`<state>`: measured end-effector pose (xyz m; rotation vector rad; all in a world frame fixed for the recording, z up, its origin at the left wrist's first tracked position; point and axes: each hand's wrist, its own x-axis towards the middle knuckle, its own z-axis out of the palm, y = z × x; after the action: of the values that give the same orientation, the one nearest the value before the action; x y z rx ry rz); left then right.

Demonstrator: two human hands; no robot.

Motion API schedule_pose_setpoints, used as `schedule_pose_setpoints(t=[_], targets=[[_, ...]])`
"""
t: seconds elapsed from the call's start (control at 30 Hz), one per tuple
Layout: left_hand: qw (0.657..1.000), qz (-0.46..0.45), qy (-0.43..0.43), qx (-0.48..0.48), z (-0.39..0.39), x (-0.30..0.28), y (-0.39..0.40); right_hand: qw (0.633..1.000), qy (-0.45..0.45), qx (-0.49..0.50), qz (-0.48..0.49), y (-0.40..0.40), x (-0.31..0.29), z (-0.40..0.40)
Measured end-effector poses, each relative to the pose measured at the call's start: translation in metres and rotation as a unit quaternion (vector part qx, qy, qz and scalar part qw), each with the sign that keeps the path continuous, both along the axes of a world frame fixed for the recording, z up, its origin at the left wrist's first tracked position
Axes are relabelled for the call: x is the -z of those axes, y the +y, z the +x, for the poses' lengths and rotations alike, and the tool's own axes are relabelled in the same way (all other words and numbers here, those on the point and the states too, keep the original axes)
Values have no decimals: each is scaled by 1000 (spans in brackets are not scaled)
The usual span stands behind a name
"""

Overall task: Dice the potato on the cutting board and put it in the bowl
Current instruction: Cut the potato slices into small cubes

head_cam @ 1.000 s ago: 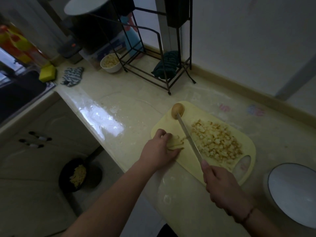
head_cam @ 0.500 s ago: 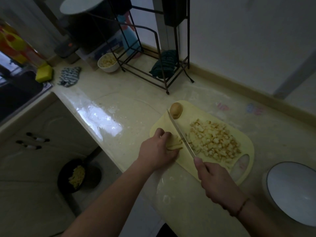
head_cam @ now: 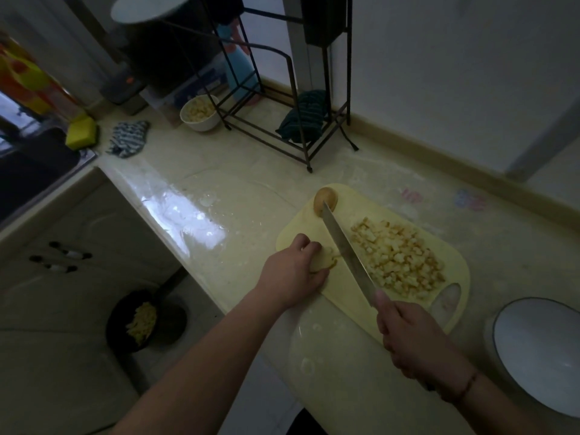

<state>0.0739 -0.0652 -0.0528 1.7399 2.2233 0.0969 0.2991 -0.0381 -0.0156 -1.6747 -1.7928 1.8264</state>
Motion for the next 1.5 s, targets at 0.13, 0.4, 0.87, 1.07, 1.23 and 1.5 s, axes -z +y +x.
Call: schedule_pose_setpoints(t=[0.13, 0.4, 0.87, 1.07, 1.23, 1.5], targets=[[1000, -6, 9, 21, -1, 1, 1, 996, 19, 26, -79, 4, -5, 0], [997, 27, 36, 70, -4, 10, -3, 998, 2, 11, -67, 8, -7, 4], [990, 60, 81, 101, -10, 15, -4, 988, 41, 7, -151, 17, -17, 20], [987, 69, 95, 112, -13, 16, -4, 985, 37, 8, -166, 19, -18, 24], [989, 76, 73, 98, -10, 18, -5, 981, 42, 23, -189, 18, -18, 24], [978, 148, 109, 102, -11, 20, -8, 996, 22, 12, -86, 5, -10, 12]])
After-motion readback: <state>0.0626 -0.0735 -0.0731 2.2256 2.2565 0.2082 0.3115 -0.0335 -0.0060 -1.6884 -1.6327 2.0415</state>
